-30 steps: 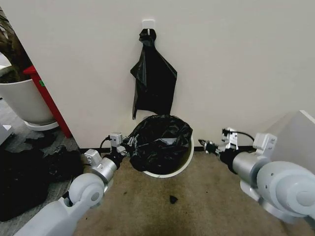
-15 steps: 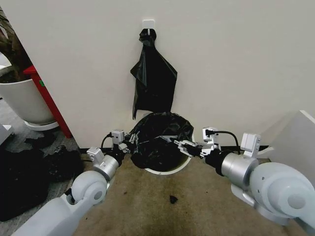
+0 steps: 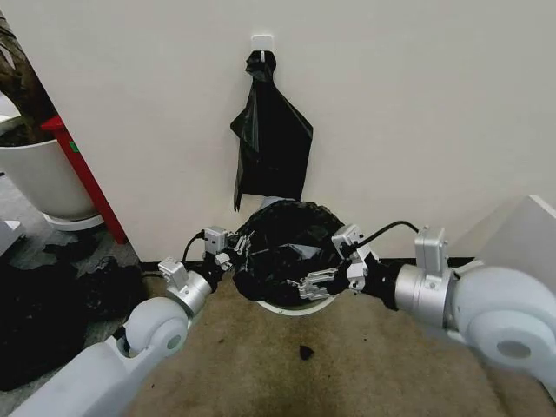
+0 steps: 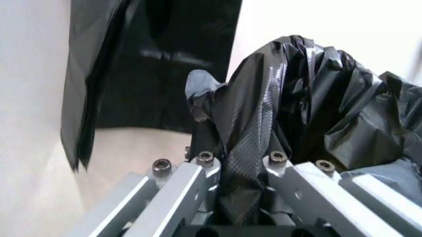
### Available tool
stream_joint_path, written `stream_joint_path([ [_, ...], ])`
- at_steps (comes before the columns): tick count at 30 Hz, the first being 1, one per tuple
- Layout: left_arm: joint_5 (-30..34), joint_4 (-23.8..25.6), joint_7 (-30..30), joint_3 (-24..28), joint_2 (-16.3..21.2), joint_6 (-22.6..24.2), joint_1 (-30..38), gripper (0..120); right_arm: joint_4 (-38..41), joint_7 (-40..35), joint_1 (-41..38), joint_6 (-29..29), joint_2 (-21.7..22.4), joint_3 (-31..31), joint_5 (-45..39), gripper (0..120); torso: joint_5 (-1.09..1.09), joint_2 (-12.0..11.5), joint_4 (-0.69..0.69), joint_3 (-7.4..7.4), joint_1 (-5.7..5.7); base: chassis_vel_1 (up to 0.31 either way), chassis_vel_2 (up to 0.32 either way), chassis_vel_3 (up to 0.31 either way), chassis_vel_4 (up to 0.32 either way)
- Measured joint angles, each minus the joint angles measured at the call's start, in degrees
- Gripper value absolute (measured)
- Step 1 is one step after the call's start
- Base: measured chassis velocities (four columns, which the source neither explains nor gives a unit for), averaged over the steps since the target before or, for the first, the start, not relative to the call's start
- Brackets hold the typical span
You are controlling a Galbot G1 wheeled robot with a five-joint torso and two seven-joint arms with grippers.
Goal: Place the garbage bag over the trash bin.
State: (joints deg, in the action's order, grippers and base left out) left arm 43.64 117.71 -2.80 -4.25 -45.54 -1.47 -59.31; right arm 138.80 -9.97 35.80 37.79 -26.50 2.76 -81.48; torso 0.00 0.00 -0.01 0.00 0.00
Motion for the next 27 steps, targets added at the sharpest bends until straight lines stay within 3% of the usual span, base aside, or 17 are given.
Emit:
stream_joint_path([
  [5,-2.98,-0.17,1.74,-0.23,0.38,-1.83,0.62,5,-4.47,-7.66,-12.94,3.28,-4.09,12.40,-11.47,100,0.00,0.00,0.02,0.00,0.00,0.000,0.000,0.000,0.000],
  [11,-5.44,-0.32,3.19,-0.86,0.63,-3.88,0.55,5,-8.12,-13.44,-21.62,4.33,-6.22,19.26,-19.63,100,-0.01,0.00,0.01,0.00,0.00,0.000,0.000,0.000,0.000],
  [21,-6.53,-0.53,3.98,-1.47,0.61,-5.04,0.34,5,-11.67,-18.18,-26.81,4.32,-7.96,24.95,-29.51,97,-0.01,0.00,0.02,0.00,0.00,0.000,0.000,0.000,0.000],
  [27,-6.44,-0.76,4.07,-1.45,0.43,-5.05,0.28,5,-11.63,-18.72,-26.57,4.22,-7.61,25.77,-30.17,78,0.00,0.00,0.01,0.00,0.00,0.000,0.000,0.000,0.000],
])
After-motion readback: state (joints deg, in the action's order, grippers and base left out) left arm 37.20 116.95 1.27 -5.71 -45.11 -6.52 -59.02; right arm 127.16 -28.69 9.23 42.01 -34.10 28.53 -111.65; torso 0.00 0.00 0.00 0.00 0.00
